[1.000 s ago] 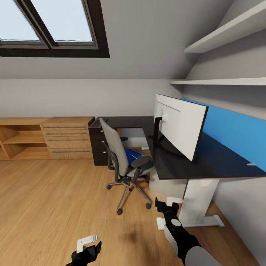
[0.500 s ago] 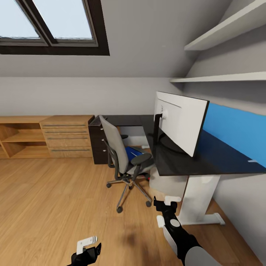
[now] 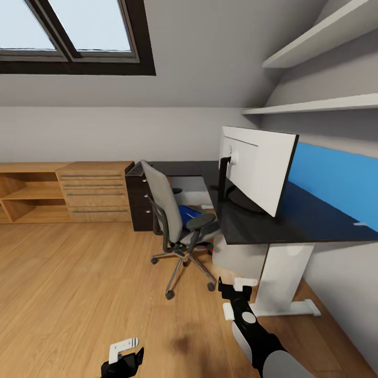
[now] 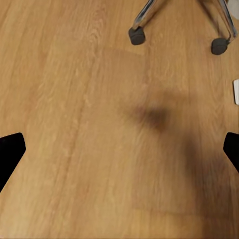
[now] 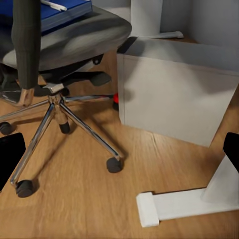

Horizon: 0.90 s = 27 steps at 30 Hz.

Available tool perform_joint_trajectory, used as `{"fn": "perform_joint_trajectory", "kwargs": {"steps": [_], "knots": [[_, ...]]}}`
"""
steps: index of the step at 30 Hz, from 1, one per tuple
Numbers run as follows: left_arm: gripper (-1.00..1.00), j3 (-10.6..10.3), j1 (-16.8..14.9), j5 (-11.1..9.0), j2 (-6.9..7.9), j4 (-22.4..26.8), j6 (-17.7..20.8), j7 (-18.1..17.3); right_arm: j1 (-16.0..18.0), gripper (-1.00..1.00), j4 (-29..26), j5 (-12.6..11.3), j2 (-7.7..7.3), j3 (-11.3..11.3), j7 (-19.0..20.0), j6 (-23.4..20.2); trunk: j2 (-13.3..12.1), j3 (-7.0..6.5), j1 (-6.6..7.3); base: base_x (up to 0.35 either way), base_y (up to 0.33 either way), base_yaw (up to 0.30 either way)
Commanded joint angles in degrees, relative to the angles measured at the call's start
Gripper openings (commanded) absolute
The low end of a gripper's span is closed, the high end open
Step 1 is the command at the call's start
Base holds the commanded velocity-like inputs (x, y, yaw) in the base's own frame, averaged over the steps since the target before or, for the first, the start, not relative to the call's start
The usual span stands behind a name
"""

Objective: In the bedroom, organize the workspace by keeping the computer under the desk, ensuring the monitor is on the desk, placing the keyboard on the desk next to the monitor, placing the mouse on the desk next to the keyboard, moving the folder from the swivel chair onto the desk next to the mouse, stacking the notebook on top of the folder with the pen on top of the notebook, and positioning the swivel chair next to the desk.

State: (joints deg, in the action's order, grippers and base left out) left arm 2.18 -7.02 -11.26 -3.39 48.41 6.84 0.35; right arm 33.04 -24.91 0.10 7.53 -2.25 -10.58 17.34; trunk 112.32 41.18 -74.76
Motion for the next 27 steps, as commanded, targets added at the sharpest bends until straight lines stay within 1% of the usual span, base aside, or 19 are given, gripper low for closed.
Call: {"fn": "perform_joint_trajectory", "kwargs": {"steps": [1, 9, 17, 21, 27], "knots": [[1.0, 0.1, 0.0, -0.6, -0.02, 0.1, 0.4, 0.0, 0.0, 1.0, 0.0, 0.0, -0.01, -0.3, -0.4, 0.1, 0.4, 0.24, -0.22, 0.0, 0.0, 0.0], [1.0, 0.1, 0.0, -0.5, -0.01, 0.0, 0.4, -0.2, 0.0, 1.0, -0.7, 0.0, 0.02, -0.4, -0.5, 0.1, 3.7, 1.68, -1.98, 0.0, 0.0, 0.0], [1.0, 0.1, 0.0, -0.5, 0.03, 0.0, 0.5, -0.3, 0.1, 1.0, -5.1, 0.1, 0.03, -0.6, -0.6, -0.2, 6.9, 3.11, -3.73, 0.0, 0.0, 0.0], [1.0, 0.1, 0.0, -0.5, 0.04, 0.0, 0.5, -0.2, 0.1, 1.0, -6.4, 0.3, 0.04, -0.8, -0.7, -1.0, 8.5, 3.83, -4.61, 0.0, 0.0, 0.0], [1.0, 0.1, 0.0, -0.5, 0.03, 0.0, 0.5, -0.1, 0.1, 1.0, -7.5, 0.4, -0.1, -0.9, -0.5, -3.9, 10.9, 4.91, -5.93, 0.0, 0.0, 0.0]]}}
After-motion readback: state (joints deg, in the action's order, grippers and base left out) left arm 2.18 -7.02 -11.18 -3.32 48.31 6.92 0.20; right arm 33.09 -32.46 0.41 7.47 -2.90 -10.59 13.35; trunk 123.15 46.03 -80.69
